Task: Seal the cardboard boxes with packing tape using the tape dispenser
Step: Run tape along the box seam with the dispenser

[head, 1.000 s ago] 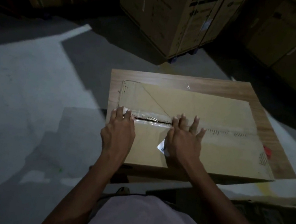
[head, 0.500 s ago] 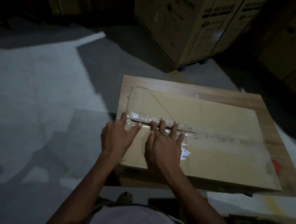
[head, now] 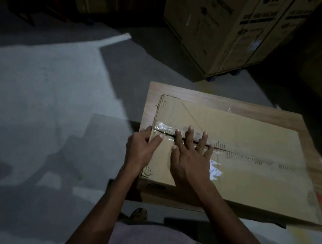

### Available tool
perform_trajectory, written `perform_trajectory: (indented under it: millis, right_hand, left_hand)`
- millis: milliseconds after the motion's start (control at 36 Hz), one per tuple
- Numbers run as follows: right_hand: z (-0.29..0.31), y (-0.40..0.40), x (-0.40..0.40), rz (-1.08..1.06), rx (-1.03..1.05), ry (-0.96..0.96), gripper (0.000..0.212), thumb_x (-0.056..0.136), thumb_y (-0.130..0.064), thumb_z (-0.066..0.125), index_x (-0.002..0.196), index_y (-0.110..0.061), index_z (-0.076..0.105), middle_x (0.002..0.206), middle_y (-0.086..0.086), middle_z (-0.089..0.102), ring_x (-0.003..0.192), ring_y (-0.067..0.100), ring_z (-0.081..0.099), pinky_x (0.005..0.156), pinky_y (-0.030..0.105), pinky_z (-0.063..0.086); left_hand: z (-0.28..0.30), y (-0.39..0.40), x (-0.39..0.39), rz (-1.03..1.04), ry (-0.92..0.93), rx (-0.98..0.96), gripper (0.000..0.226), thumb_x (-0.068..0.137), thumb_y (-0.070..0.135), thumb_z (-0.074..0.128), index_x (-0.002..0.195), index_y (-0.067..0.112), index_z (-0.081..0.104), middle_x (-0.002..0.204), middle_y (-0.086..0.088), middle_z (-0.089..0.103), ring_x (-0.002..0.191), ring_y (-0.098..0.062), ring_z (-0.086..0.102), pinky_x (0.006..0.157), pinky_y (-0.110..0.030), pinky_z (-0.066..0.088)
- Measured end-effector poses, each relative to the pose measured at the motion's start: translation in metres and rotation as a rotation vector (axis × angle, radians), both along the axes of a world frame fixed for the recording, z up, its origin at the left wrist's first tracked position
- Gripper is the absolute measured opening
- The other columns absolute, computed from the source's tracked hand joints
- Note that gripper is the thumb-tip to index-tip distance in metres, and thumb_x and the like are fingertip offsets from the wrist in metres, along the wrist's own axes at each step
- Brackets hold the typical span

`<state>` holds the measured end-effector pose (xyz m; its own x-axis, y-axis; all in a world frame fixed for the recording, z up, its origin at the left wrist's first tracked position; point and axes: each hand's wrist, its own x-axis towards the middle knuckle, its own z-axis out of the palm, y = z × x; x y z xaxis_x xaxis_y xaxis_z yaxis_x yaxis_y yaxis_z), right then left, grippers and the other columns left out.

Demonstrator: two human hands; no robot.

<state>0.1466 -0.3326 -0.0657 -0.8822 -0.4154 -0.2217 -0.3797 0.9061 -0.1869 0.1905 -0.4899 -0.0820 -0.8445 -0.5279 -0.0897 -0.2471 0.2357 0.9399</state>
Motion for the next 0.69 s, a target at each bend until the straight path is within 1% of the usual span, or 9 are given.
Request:
perform_trajectory:
  millis: [56,139,194,250,361,417,528,611,694]
  right_hand:
    - [0.002,0.0,0.0,0.007,-0.004,-0.005,0.06,0.111,-0.047,0.01,0.166,-0.036,-0.009,0.17,-0.002,-0.027,0.151,0.038,-0.036,0.123,0.063,-0.017]
    - [0.005,-0.001,0.002,-0.002,-0.019,-0.003,0.06,0.111,-0.046,0.012,0.167,-0.036,-0.007,0.171,-0.003,-0.023,0.154,0.035,-0.031,0.124,0.063,-0.016]
    - [0.005,-0.002,0.001,-0.012,-0.028,-0.003,0.06,0.111,-0.046,0.013,0.167,-0.037,-0.005,0.173,-0.004,-0.02,0.156,0.033,-0.028,0.124,0.062,-0.016]
    - [0.003,-0.002,0.001,-0.019,-0.028,0.002,0.06,0.111,-0.046,0.015,0.167,-0.038,-0.004,0.173,-0.004,-0.017,0.157,0.032,-0.026,0.124,0.062,-0.014]
    - [0.001,-0.001,0.001,-0.029,-0.033,0.011,0.06,0.111,-0.046,0.016,0.167,-0.039,-0.003,0.174,-0.005,-0.016,0.158,0.031,-0.024,0.125,0.061,-0.014]
    - [0.001,-0.002,0.001,-0.03,-0.033,0.01,0.06,0.111,-0.046,0.017,0.167,-0.039,-0.003,0.174,-0.005,-0.015,0.158,0.031,-0.023,0.125,0.061,-0.014]
    - [-0.001,-0.002,0.001,-0.03,-0.033,0.022,0.06,0.111,-0.047,0.016,0.167,-0.039,-0.003,0.174,-0.006,-0.015,0.158,0.03,-0.023,0.124,0.06,-0.014]
    - [-0.002,-0.001,0.001,-0.031,-0.038,0.026,0.06,0.111,-0.047,0.016,0.167,-0.039,-0.002,0.174,-0.006,-0.015,0.158,0.03,-0.023,0.123,0.06,-0.015]
    - [-0.001,-0.002,0.001,-0.032,-0.031,0.026,0.06,0.11,-0.047,0.015,0.167,-0.038,-0.002,0.174,-0.005,-0.015,0.158,0.031,-0.023,0.124,0.06,-0.015]
  left_hand:
    - [0.002,0.001,-0.001,-0.002,0.021,-0.065,0.021,0.094,0.035,0.07,0.108,0.021,0.076,0.091,0.004,0.076,0.08,-0.012,0.072,0.074,-0.039,0.06]
    - [0.003,0.004,-0.004,-0.013,-0.043,-0.306,0.033,0.097,0.035,0.065,0.125,0.019,0.07,0.12,-0.005,0.072,0.111,-0.028,0.063,0.106,-0.048,0.047]
    - [0.002,0.001,-0.004,-0.005,-0.05,-0.234,0.034,0.096,0.038,0.065,0.128,0.027,0.069,0.121,-0.003,0.072,0.108,-0.025,0.064,0.094,-0.042,0.053]
    - [0.0,-0.003,-0.001,0.007,-0.026,0.011,0.033,0.093,0.039,0.071,0.125,0.031,0.07,0.114,0.0,0.076,0.095,-0.012,0.072,0.082,-0.038,0.061]
    - [-0.008,-0.009,-0.003,0.001,-0.107,0.182,0.045,0.091,0.043,0.072,0.127,0.017,0.071,0.102,0.002,0.078,0.082,-0.006,0.075,0.072,-0.033,0.064]
    - [-0.009,-0.01,-0.005,-0.022,-0.147,0.199,0.043,0.091,0.048,0.068,0.122,0.018,0.074,0.091,0.003,0.078,0.084,-0.012,0.075,0.076,-0.043,0.063]
    - [-0.007,-0.012,-0.007,-0.076,-0.247,0.067,0.051,0.09,0.062,0.058,0.12,0.024,0.074,0.128,-0.018,0.064,0.123,-0.039,0.058,0.097,-0.06,0.051]
    - [-0.007,-0.011,-0.007,-0.099,-0.205,-0.008,0.044,0.095,0.058,0.056,0.129,0.032,0.068,0.137,-0.02,0.056,0.129,-0.04,0.052,0.101,-0.059,0.049]
    - [-0.01,-0.013,-0.006,-0.077,-0.207,0.082,0.037,0.093,0.058,0.059,0.108,0.029,0.077,0.106,-0.007,0.074,0.108,-0.029,0.066,0.1,-0.057,0.05]
